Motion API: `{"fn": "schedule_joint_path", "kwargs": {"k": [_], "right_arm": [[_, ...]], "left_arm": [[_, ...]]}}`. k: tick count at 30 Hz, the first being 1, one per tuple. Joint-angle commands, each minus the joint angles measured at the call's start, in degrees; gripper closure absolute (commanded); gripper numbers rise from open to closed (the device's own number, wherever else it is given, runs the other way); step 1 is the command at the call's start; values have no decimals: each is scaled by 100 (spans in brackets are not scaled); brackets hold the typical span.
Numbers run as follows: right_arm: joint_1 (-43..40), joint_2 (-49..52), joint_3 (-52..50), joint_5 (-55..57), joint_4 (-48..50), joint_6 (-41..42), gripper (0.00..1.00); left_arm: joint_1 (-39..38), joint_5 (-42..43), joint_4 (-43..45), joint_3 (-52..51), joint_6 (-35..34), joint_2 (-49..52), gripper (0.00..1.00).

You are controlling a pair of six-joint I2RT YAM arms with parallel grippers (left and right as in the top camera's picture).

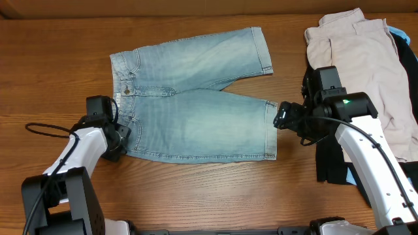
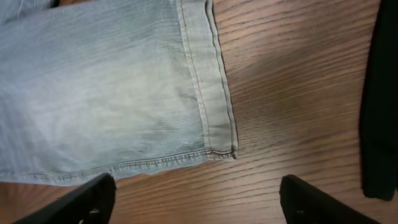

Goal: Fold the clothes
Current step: 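Grasp the bottom edges of the shorts with both grippers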

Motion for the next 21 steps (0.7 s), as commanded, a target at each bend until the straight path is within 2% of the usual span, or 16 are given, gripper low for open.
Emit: {"fn": "schedule_joint_path", "kwargs": {"k": [1, 4, 7, 10, 16, 21], "right_arm": [[48, -13, -85, -52, -4, 181, 17], [179, -13, -313, -46, 114, 433, 23], [433, -13, -730, -20, 424, 894, 32], [739, -13, -1213, 37, 898, 1464, 42], [1281, -9, -1937, 614, 1646, 2103, 50], [1451, -2, -2426, 879, 2262, 2179, 53]], "left_arm": [[26, 179, -66, -26, 175, 52, 54], [26, 162, -157, -26, 348, 52, 69], [26, 162, -184, -26, 444, 52, 96], [26, 175, -146, -26, 446, 52, 96], [22, 179, -151, -26, 448, 52, 96], [22, 177, -153, -26, 448, 52, 96]]}}
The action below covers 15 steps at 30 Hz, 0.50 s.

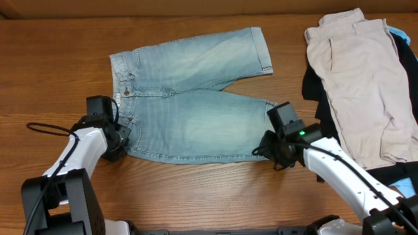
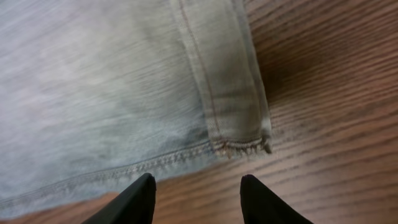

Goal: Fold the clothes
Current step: 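Grasp the bottom edges of the shorts with both grippers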

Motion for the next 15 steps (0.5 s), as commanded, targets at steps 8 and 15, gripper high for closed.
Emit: {"fn": "schedule_joint_path", "kwargs": {"k": [8, 15], "right_arm": [[52, 57, -570, 546, 632, 411, 56], [52, 636, -616, 496, 824, 411, 55]], "left_arm": [[24, 59, -24, -44, 127, 90, 96], [24, 63, -31, -44, 129, 90, 96]]}}
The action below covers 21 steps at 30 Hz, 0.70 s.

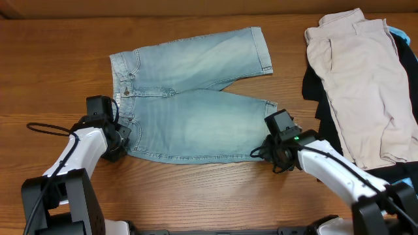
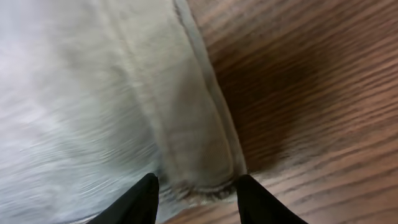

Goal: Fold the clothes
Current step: 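Grasp the bottom edges of the shorts with both grippers, then lift the leg hems with both grippers and fold them up toward the waistband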

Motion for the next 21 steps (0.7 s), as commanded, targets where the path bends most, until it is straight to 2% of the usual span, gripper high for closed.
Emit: {"fn": "schedule_joint_path", "kwargs": {"k": [1, 5, 7, 11, 15, 21], "right_arm": [[28, 358, -98, 33, 79, 63, 55], [28, 514, -98, -4, 96, 63, 57], [17, 514, -92, -2, 96, 63, 65], [-83, 511, 20, -2, -15, 61, 96], [-431, 474, 697, -4, -721, -245, 96], [-957, 221, 2140, -7, -2020, -1075, 96]], "left_arm": [[24, 66, -37, -44, 127, 90, 96], [22, 66, -146, -44, 127, 90, 96], [22, 52, -216, -44, 129, 90, 96], [24, 15, -284, -28, 363, 83, 96], [35, 131, -1095, 470, 872, 20, 96], [116, 101, -3034, 2004, 1537, 4, 96]]}}
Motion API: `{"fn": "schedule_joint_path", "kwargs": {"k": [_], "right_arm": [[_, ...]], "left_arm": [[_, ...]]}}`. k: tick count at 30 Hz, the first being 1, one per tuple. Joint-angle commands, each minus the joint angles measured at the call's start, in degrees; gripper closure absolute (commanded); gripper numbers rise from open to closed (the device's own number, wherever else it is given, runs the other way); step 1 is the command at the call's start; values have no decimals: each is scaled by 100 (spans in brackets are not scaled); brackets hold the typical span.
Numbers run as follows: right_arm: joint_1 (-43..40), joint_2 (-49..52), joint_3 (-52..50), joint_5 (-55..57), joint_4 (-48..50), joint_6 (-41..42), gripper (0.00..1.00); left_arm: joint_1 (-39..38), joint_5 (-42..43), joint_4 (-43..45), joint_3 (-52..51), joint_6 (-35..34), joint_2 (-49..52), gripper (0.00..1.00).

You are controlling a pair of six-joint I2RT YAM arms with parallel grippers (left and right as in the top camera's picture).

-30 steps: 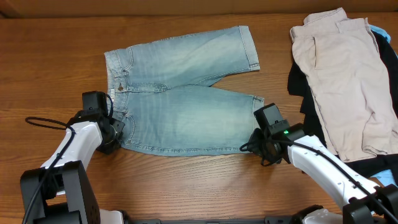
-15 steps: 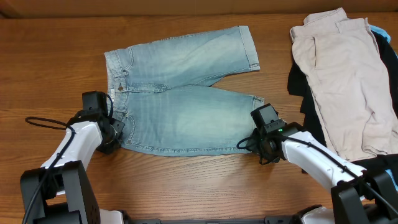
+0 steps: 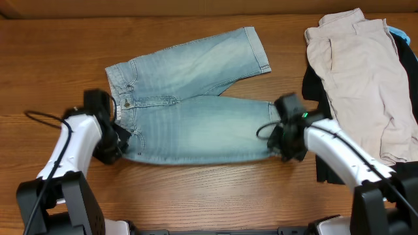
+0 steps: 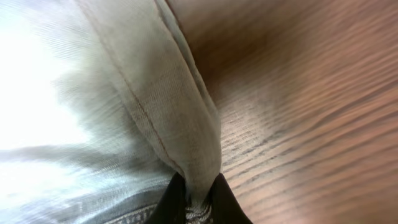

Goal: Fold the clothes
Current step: 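Lift the leg hems with both grippers and fold them up toward the waistband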

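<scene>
Light blue denim shorts [image 3: 196, 124] lie flat on the wooden table [image 3: 52, 72], waistband to the left and both legs pointing right. My right gripper [image 3: 279, 147] is at the near leg's hem corner. In the right wrist view the gripper [image 4: 198, 204] is shut, with the pale hem [image 4: 168, 106] pinched between its black fingers [image 4: 169, 202] and raised off the wood. My left gripper [image 3: 123, 145] is at the near corner of the waistband and holds it. The shorts' near edge hangs slightly above the table and casts a shadow.
A heap of clothes sits at the right edge. Beige trousers [image 3: 359, 72] are on top, a black garment [image 3: 326, 166] is under and in front of them, and a bit of blue cloth [image 3: 400, 34] shows behind. My right arm lies close to this heap.
My right gripper was open around the hem corner on the table. Now it is shut on the hem and holds it raised. The left arm has risen too, and the shorts' near edge is off the wood.
My right gripper was first open beside the near leg's hem, with the left gripper at the waistband corner. It then stood lower at the hem's near corner, then with its fingers around that corner. Now both grippers hold the near edge, lifted and shifted slightly toward the far side.
</scene>
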Motion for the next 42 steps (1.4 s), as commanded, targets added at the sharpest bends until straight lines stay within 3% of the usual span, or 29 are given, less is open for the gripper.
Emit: {"fn": "schedule_joint_path", "kwargs": {"k": [1, 6, 11, 22, 30, 36, 42], "right_arm": [[-345, -291, 1130, 122, -586, -638, 96], [-479, -579, 2238, 98, -1486, -1019, 96], [-476, -970, 2706, 79, -2127, -1040, 96], [-476, -1419, 2710, -138, -2343, -1473, 96], [-476, -540, 2710, -503, -955, -2203, 96], [-459, 538, 2710, -581, 455, -2260, 96], [-330, 1215, 2710, -750, 1884, -2387, 96]], "left_arm": [[109, -155, -879, 1161, 728, -4, 96], [98, -254, -2253, 2356, 994, -4, 96], [94, -461, -3167, 2887, 999, -114, 96], [94, -621, -3703, 2715, 944, -1058, 96], [94, -750, -2887, 1727, 778, -1123, 96], [107, -778, -1333, 678, 538, -1113, 96], [105, -839, -68, 380, 518, -1019, 96]]}}
